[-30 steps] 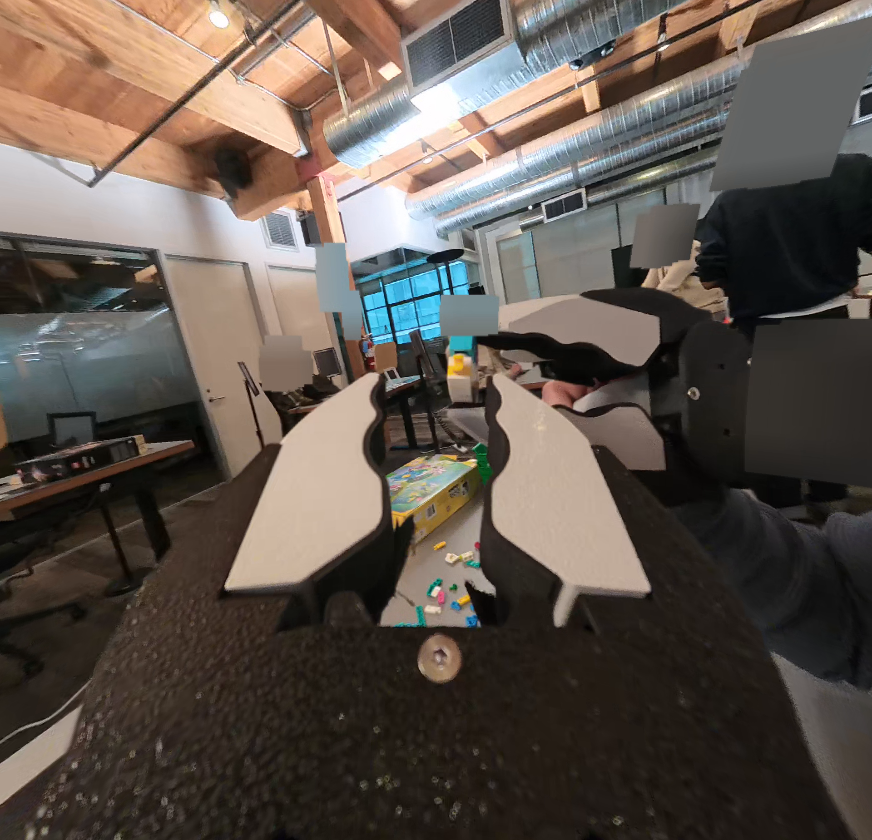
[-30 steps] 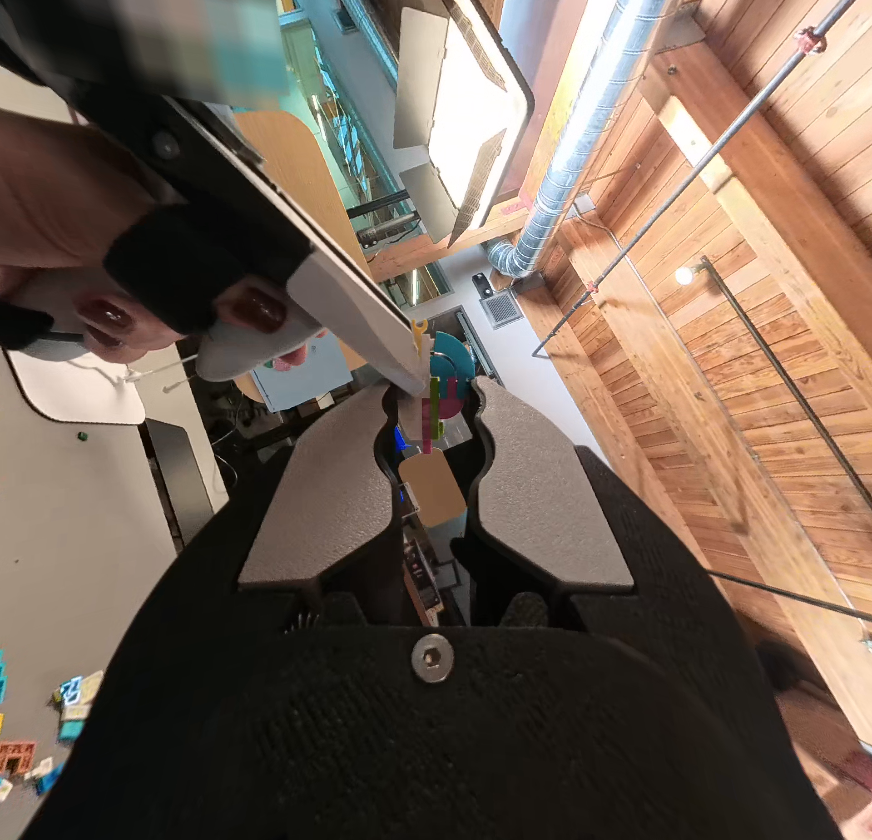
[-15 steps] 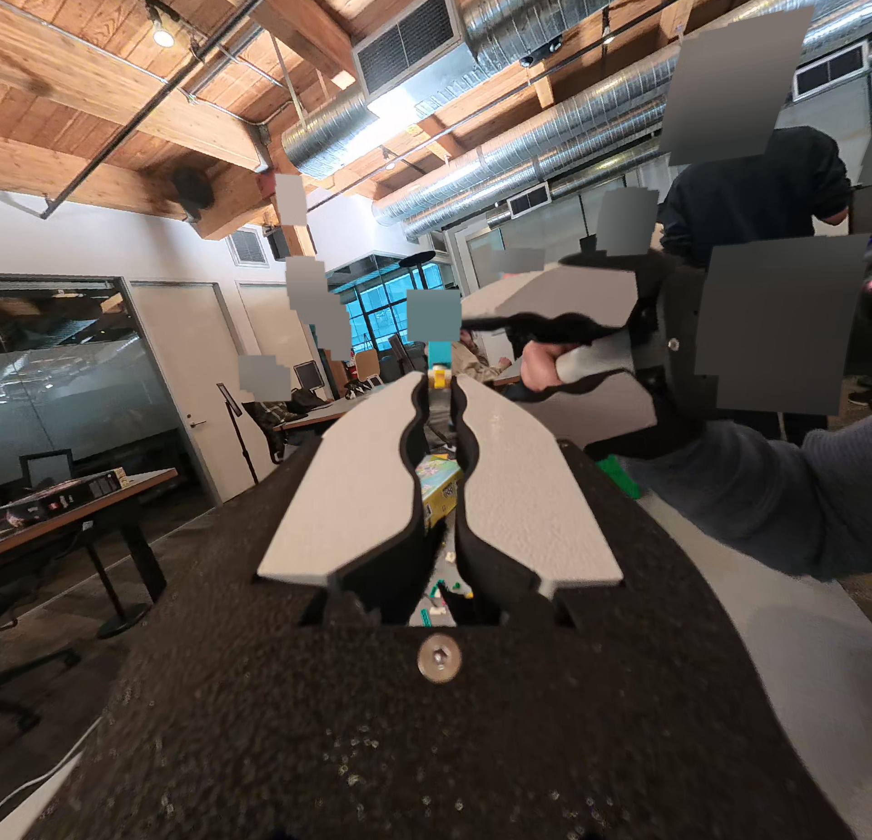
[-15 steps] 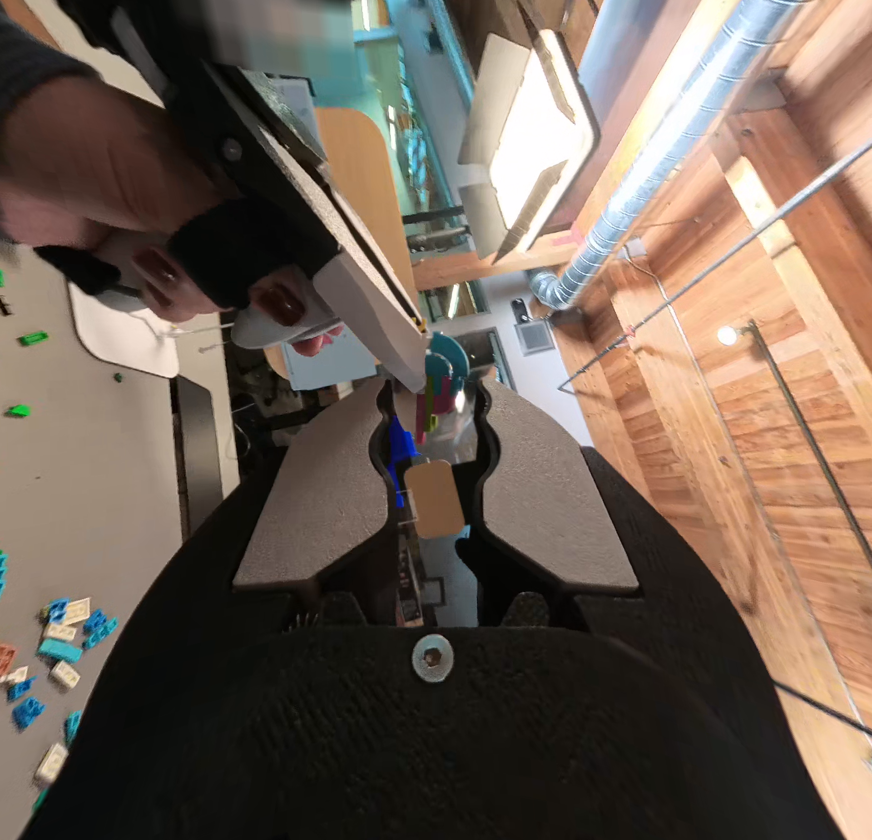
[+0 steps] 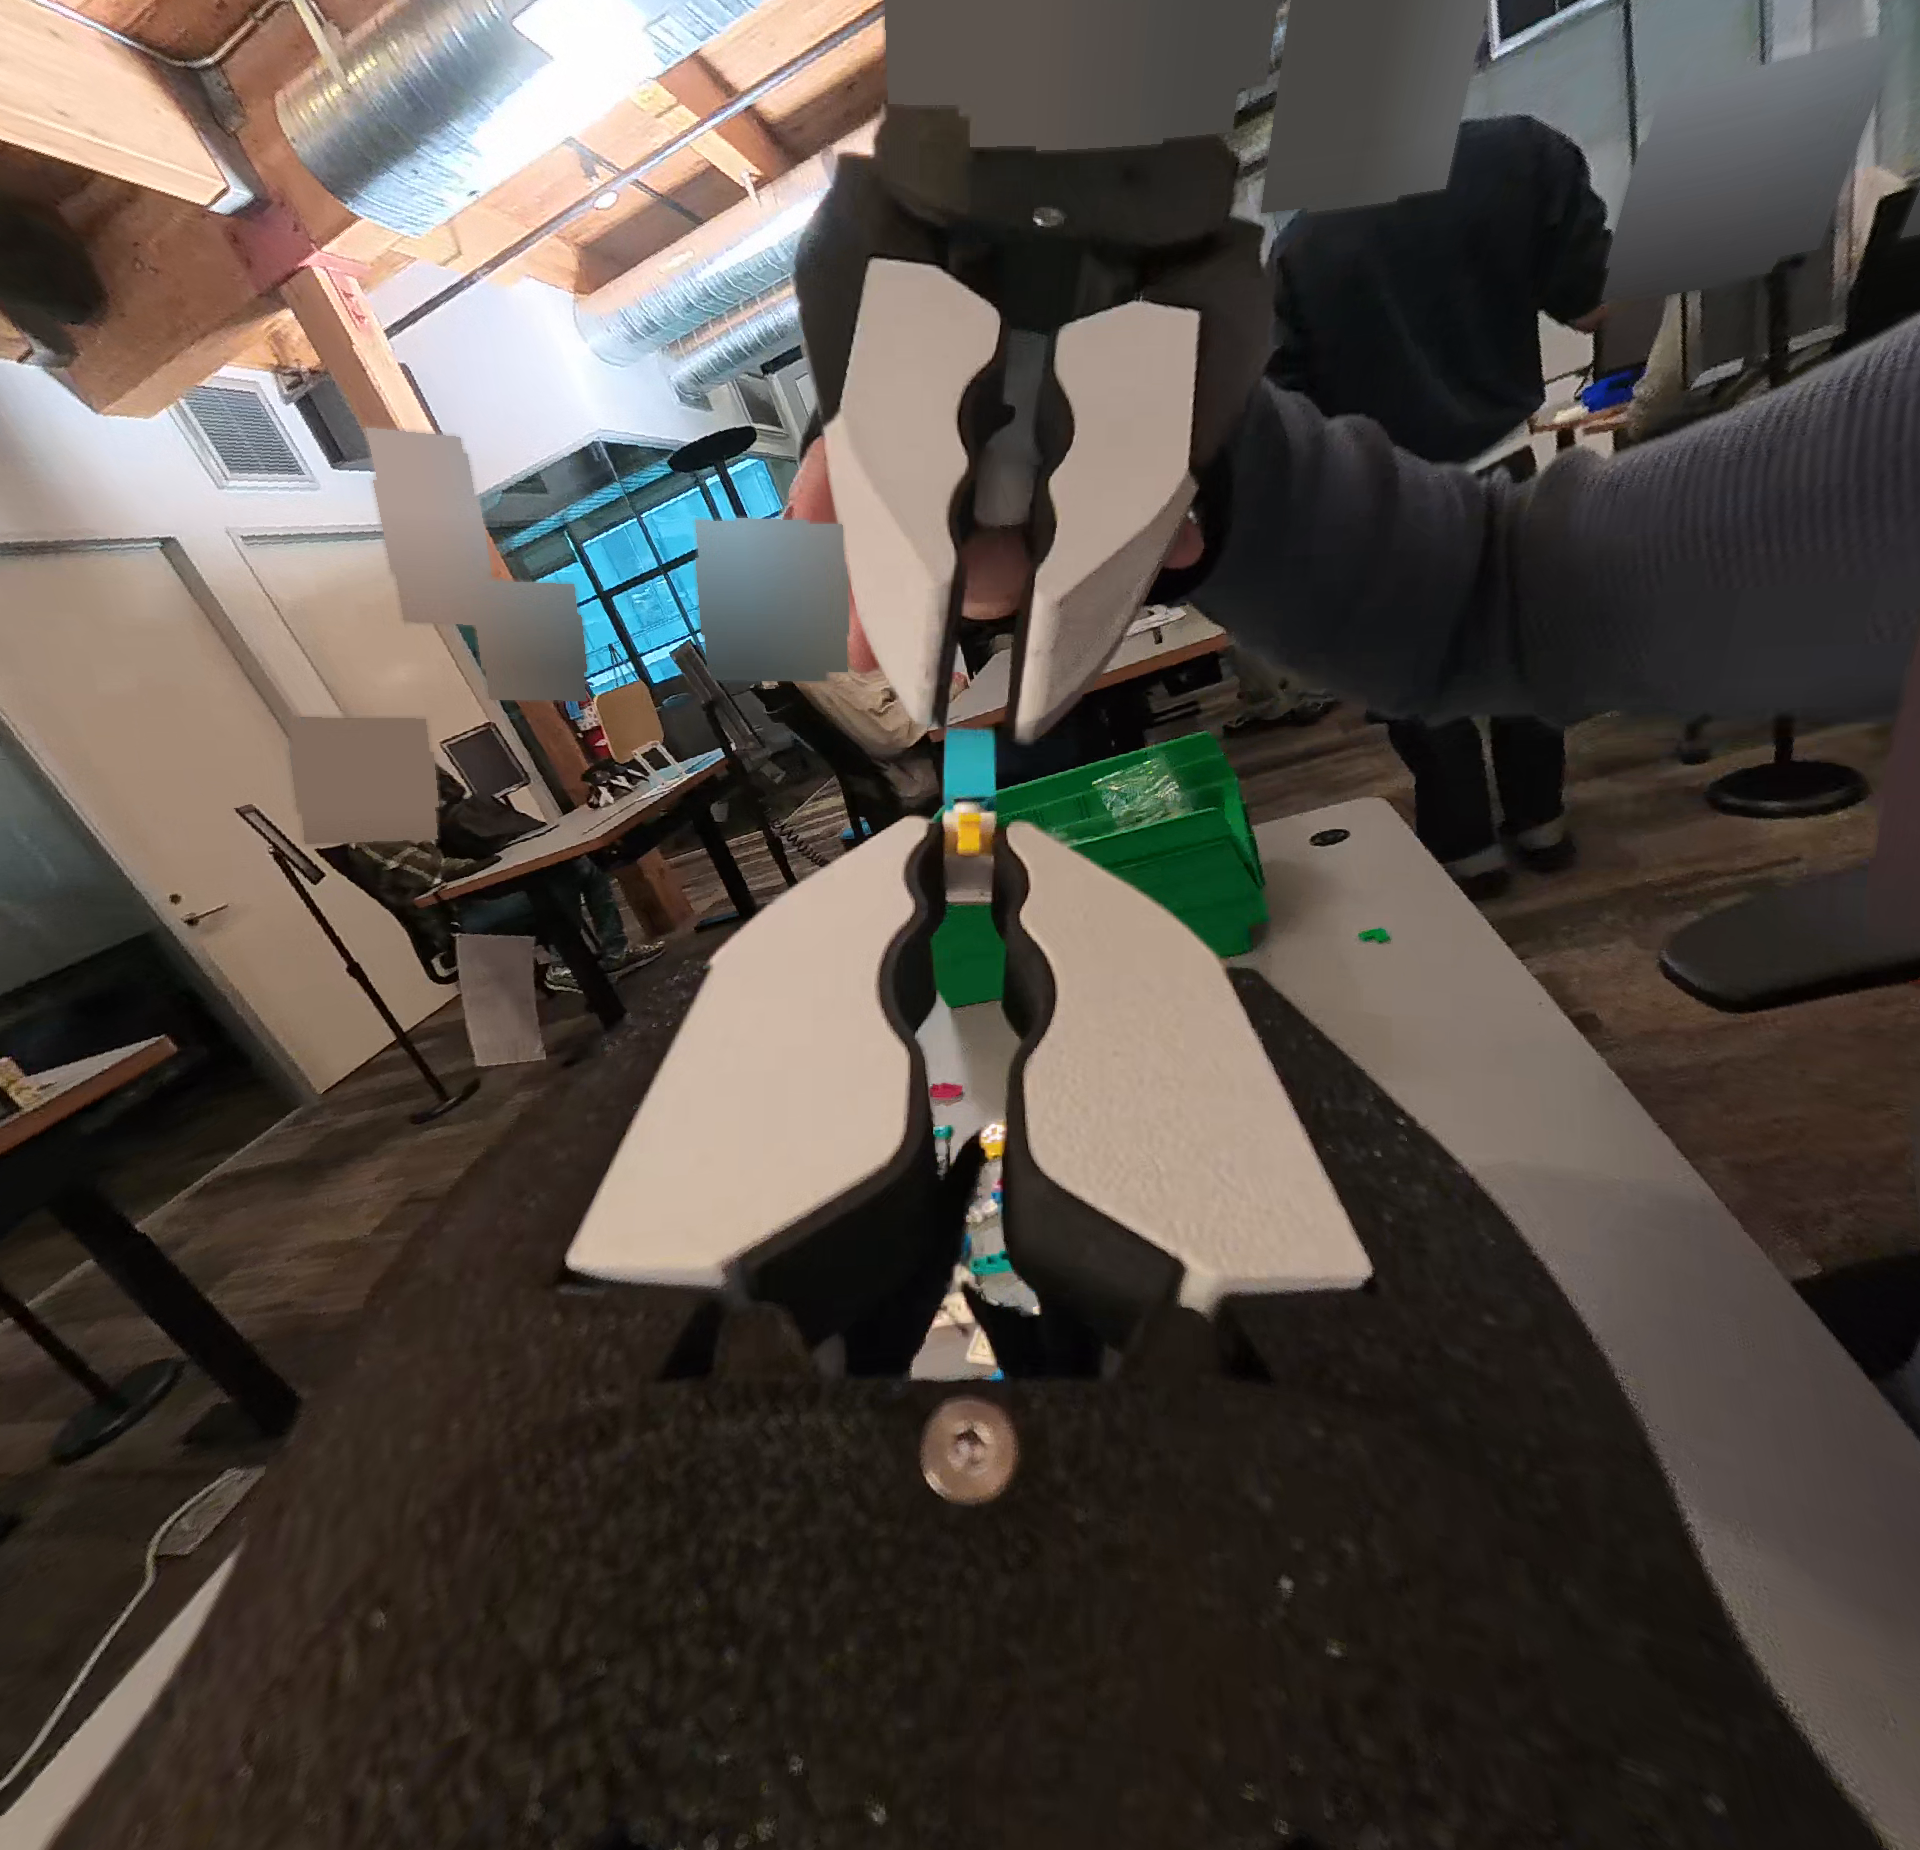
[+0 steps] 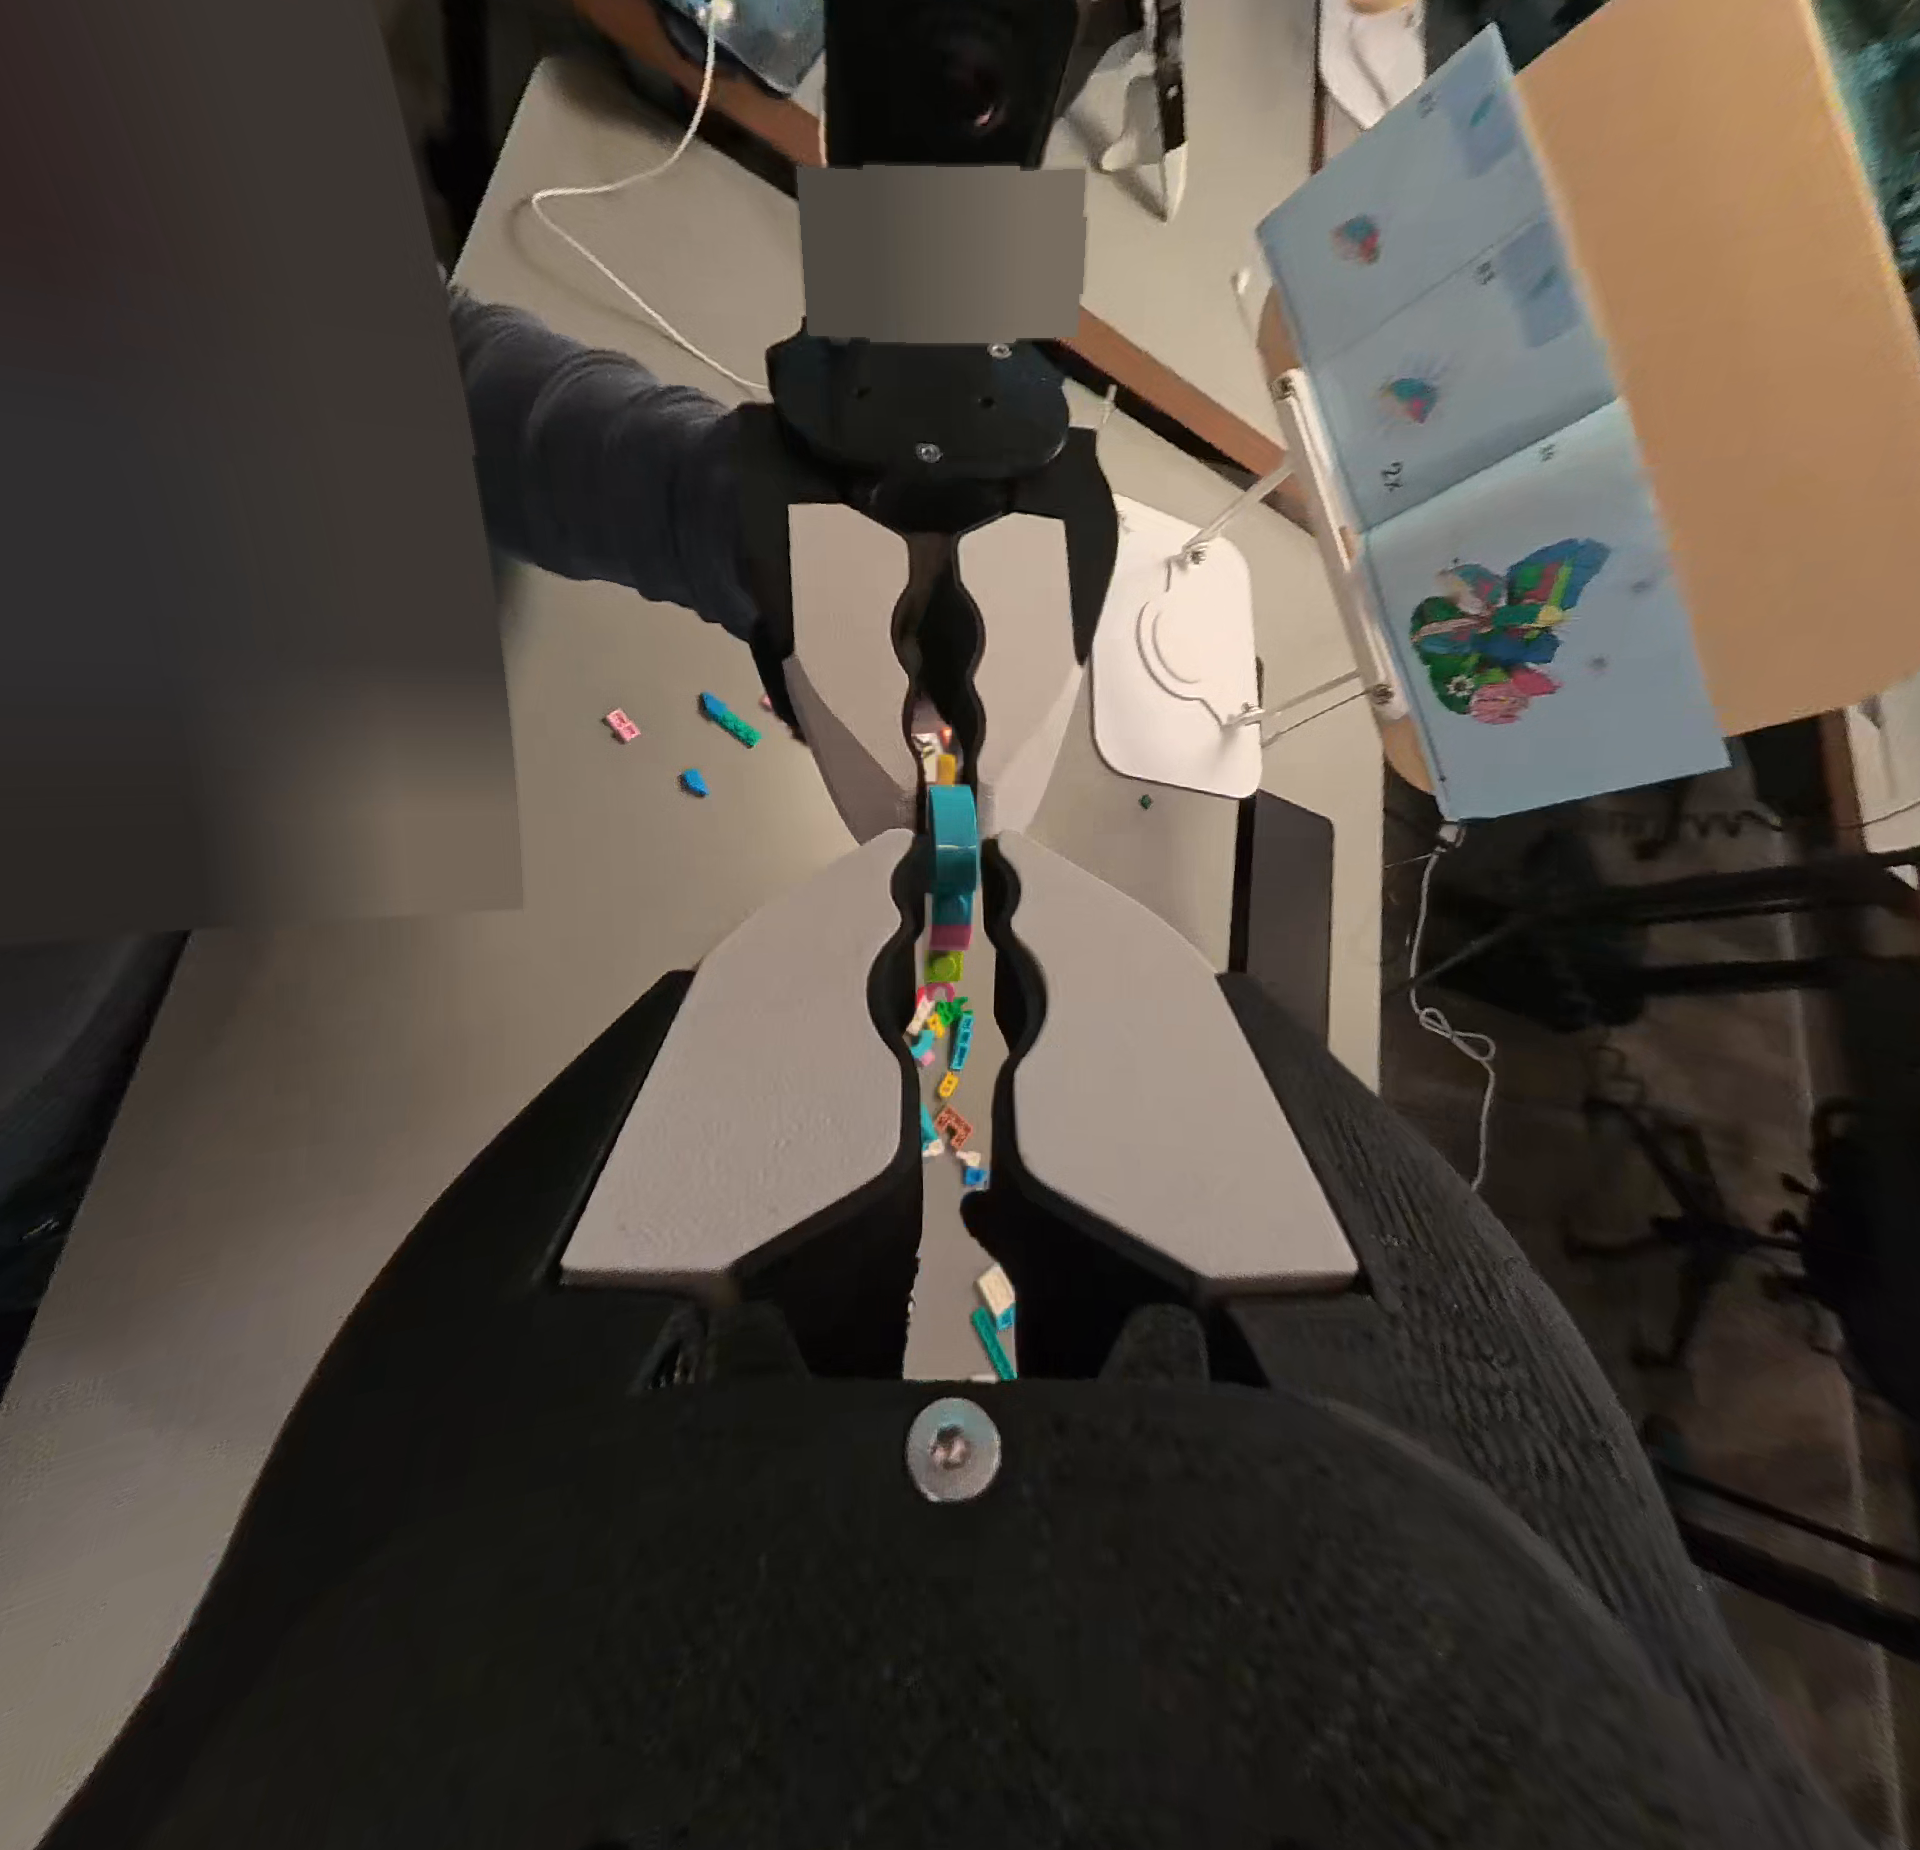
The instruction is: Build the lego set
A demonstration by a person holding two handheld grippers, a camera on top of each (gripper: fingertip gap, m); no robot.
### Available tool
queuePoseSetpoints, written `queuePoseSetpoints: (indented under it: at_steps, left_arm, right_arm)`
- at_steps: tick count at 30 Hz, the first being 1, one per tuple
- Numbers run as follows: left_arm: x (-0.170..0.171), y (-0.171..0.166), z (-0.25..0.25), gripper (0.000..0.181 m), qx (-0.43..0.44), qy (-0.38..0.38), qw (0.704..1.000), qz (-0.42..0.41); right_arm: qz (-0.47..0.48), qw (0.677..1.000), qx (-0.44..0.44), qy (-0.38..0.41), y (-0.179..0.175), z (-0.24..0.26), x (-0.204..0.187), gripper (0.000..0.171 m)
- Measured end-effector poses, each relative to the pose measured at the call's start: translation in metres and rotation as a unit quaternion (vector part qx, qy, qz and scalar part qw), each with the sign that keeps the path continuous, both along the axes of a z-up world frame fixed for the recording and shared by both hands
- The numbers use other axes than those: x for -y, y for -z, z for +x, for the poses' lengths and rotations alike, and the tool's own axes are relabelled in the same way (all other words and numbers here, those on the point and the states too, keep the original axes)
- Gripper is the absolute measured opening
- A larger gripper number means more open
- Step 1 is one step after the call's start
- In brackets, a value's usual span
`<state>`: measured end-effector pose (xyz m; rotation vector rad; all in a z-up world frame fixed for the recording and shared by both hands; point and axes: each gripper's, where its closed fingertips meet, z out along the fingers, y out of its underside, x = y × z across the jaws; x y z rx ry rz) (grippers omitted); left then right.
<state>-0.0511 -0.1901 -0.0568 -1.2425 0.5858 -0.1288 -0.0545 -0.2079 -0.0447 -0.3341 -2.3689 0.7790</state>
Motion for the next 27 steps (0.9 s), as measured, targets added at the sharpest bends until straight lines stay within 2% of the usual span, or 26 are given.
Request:
queuePoseSetpoints:
  at_steps: [14, 19, 24, 27]
  left_arm:
    - [0.004, 0.003, 0.011, 0.008, -0.061, -0.019, 0.998, 0.003]
    - [0.002, 0.007, 0.01, 0.008, -0.094, -0.054, 0.994, -0.01]
    - [-0.001, 0.004, 0.005, 0.008, -0.048, -0.047, 0.997, -0.023]
    - [-0.002, 0.006, 0.005, 0.008, -0.069, -0.06, 0.995, -0.027]
  right_arm:
    - [0.083, 0.996, 0.037, 0.001, 0.008, 0.008, 0.002, 0.006]
    - [0.13, 0.99, 0.046, 0.01, 0.013, 0.008, 0.0, 0.006]
    - [0.094, 0.995, 0.029, 0.028, 0.009, 0.002, -0.003, 0.006]
    - [0.062, 0.997, 0.039, 0.02, 0.012, 0.003, 0.001, 0.02]
